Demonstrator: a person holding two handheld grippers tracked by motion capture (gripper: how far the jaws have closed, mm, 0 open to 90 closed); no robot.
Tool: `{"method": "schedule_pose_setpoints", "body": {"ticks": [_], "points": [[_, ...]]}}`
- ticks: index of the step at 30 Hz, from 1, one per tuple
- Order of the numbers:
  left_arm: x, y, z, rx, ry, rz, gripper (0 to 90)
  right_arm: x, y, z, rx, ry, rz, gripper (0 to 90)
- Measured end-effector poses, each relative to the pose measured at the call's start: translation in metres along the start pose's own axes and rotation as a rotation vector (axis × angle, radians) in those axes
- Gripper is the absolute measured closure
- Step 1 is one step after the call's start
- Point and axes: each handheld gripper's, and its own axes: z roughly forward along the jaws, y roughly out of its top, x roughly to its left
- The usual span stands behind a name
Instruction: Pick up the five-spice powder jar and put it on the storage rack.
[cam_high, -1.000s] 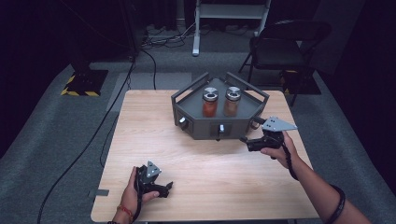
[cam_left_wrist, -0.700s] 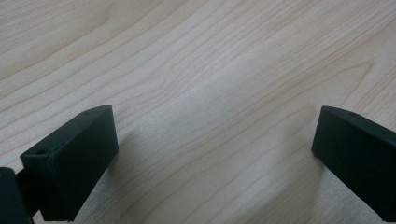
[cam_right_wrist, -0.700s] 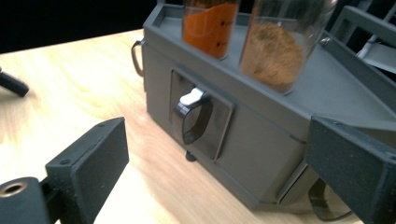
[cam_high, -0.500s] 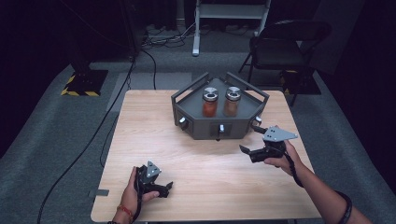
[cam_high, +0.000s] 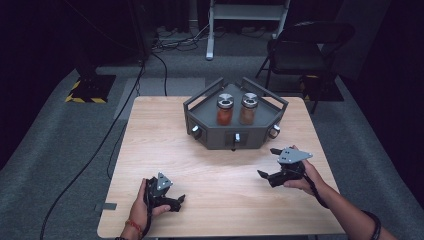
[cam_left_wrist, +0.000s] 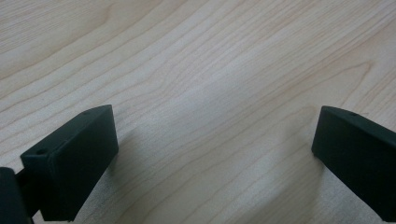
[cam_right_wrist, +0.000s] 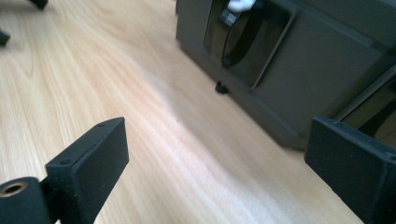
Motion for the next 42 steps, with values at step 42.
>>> {"method": "schedule_pose_setpoints", "body": {"ticks": [42], "points": [[0.0,0.0,0.0,0.0,-0.001,0.001,0.2,-0.021,-0.061,-0.005,0.203,0.06,0.114,0.0]]}}
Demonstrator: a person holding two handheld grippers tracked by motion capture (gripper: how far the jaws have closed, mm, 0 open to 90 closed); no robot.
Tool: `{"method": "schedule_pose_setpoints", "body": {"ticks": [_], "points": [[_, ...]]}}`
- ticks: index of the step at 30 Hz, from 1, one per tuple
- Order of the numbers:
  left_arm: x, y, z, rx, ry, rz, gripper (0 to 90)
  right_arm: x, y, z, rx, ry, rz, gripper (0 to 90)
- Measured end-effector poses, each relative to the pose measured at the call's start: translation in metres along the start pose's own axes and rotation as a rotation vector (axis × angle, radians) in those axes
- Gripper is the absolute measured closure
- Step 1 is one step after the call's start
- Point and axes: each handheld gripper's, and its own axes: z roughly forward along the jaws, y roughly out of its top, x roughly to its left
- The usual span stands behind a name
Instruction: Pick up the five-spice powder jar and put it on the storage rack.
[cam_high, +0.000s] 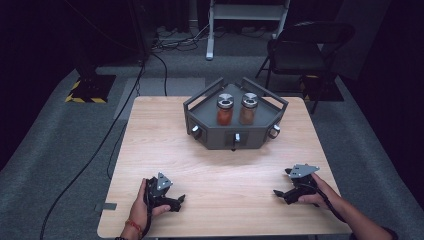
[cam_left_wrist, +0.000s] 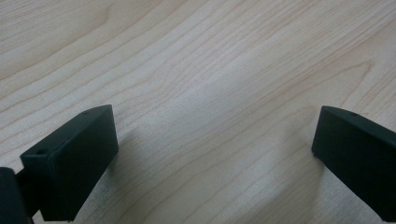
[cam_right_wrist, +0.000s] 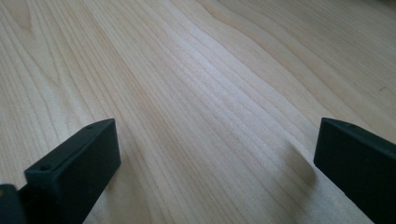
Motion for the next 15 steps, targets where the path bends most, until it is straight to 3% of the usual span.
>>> {"method": "schedule_pose_setpoints", "body": {"ticks": [2,15], "points": [[0.0001,0.0,0.0,0.0,0.0,0.001,0.2,-0.0036,-0.0028,0.0006,-0.006,0.013,0.026,0.0],[0.0004,0.0002,0.0001,0.0,-0.002,0.002,0.3,-0.0037,-0.0047,0.0006,-0.013,0.013,0.029,0.0]]}}
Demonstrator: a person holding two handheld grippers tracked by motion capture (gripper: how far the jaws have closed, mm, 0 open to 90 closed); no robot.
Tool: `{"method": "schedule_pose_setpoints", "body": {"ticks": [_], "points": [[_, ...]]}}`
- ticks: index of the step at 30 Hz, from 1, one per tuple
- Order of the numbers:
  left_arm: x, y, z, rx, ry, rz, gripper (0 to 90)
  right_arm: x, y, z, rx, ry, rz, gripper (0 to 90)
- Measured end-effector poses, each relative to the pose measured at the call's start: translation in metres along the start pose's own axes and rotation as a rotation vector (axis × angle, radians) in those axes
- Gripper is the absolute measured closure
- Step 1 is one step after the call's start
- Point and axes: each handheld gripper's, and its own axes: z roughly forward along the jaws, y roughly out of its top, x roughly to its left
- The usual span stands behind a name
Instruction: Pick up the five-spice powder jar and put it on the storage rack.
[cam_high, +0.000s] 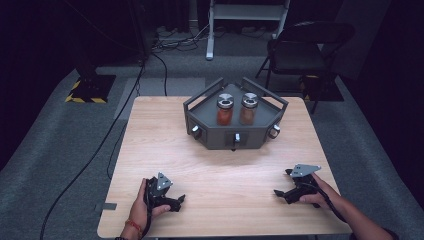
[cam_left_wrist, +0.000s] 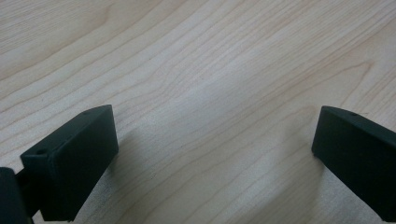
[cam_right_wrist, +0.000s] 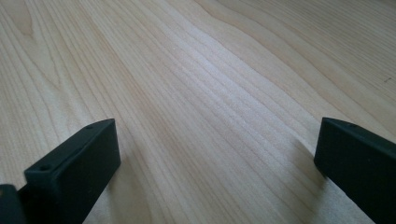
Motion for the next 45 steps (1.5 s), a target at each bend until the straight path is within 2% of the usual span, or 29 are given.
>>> {"method": "schedule_pose_setpoints", "body": {"ticks": [45], "points": [[0.0019,0.0,0.0007,-0.004,-0.006,0.011,0.2,0.0005,-0.0001,-0.0002,0.001,-0.005,0.007,0.0]]}}
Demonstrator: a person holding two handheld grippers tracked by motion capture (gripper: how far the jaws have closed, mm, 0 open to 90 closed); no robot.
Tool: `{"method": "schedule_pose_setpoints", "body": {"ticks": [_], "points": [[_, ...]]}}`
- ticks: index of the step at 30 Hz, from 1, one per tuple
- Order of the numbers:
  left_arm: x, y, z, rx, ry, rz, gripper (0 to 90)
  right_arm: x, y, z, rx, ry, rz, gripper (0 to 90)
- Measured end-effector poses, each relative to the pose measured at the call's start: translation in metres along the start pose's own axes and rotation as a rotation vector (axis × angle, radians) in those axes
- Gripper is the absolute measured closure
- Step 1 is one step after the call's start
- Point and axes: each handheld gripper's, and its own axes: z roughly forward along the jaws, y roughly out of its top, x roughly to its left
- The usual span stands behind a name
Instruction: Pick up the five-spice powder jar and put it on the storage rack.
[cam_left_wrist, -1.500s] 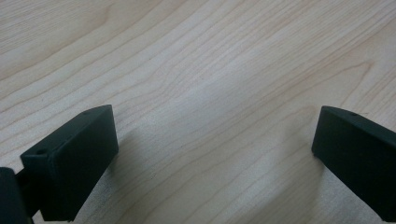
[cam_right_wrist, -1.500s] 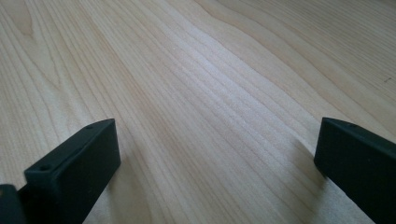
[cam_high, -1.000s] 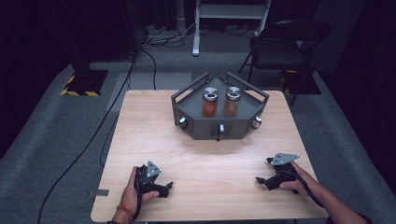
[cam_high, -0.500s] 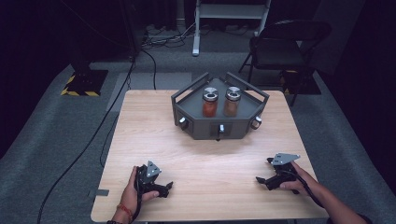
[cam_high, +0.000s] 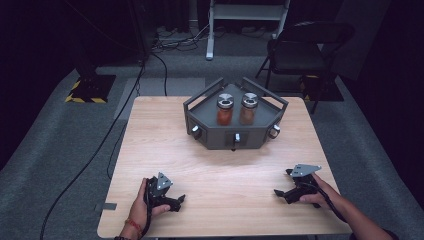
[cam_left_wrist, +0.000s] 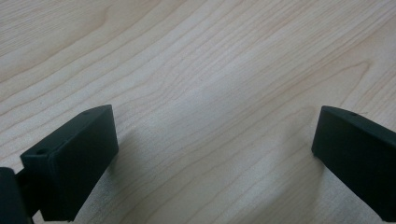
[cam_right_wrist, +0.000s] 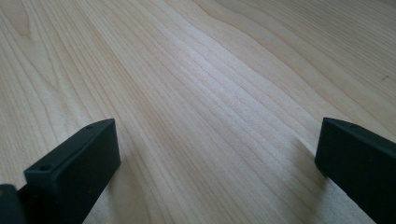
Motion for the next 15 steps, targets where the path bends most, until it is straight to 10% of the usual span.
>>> {"method": "schedule_pose_setpoints", "body": {"ticks": [15], "points": [[-0.0002,0.0,-0.0001,0.0,0.001,-0.001,0.2,-0.0006,0.0003,0.0005,-0.001,-0.002,0.002,0.0]]}}
